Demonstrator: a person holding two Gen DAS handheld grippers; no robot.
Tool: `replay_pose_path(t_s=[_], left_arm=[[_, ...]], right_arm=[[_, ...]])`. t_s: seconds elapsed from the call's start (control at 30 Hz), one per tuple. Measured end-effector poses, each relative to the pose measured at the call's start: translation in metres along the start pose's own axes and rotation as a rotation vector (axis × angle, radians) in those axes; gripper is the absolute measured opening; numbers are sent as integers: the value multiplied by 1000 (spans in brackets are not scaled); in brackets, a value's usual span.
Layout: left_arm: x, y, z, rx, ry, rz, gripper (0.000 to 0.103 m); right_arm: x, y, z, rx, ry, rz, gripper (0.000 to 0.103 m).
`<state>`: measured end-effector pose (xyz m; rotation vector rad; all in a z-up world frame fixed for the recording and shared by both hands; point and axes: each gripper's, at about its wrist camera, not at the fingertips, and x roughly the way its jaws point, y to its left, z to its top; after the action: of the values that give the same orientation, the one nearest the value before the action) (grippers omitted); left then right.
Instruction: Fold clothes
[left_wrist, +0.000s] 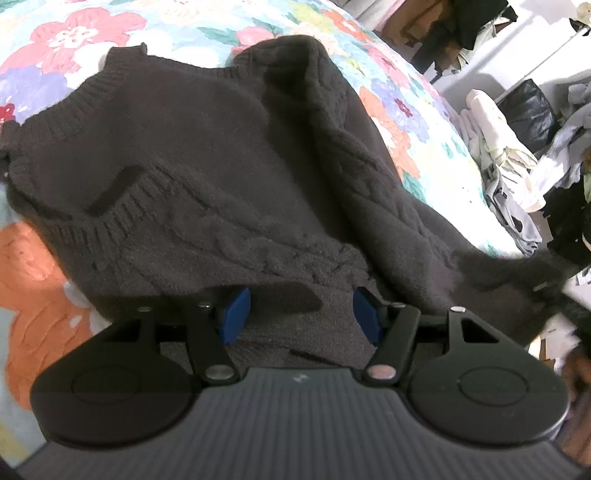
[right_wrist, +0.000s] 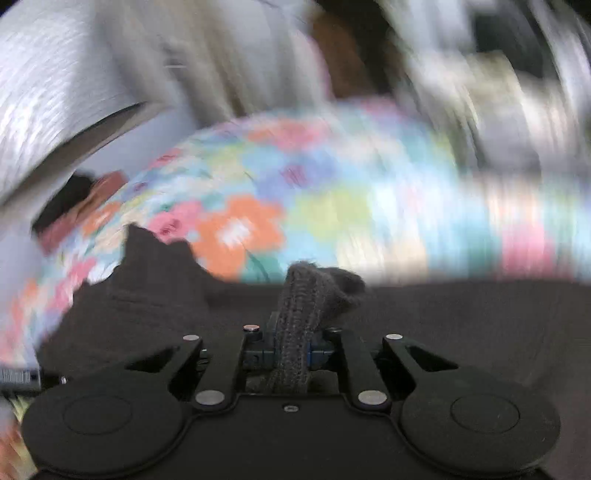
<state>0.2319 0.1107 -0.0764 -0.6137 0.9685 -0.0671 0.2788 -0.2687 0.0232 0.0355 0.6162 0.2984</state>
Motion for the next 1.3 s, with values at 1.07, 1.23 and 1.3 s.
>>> replay_pose_path(t_s=[1.07, 1.23, 1.3], left_arm=[[-24, -48, -29, 64, -19, -109, 62], [-11, -61, -50, 66, -21, -89, 62], [-9, -62, -52, 55, -16, -101, 62]], right_arm=[[-83, -46, -106, -456, 179, -119, 11], [-79, -55, -104, -82, 237, -120, 33], [-79, -56, -100, -11, 260, -99, 42]])
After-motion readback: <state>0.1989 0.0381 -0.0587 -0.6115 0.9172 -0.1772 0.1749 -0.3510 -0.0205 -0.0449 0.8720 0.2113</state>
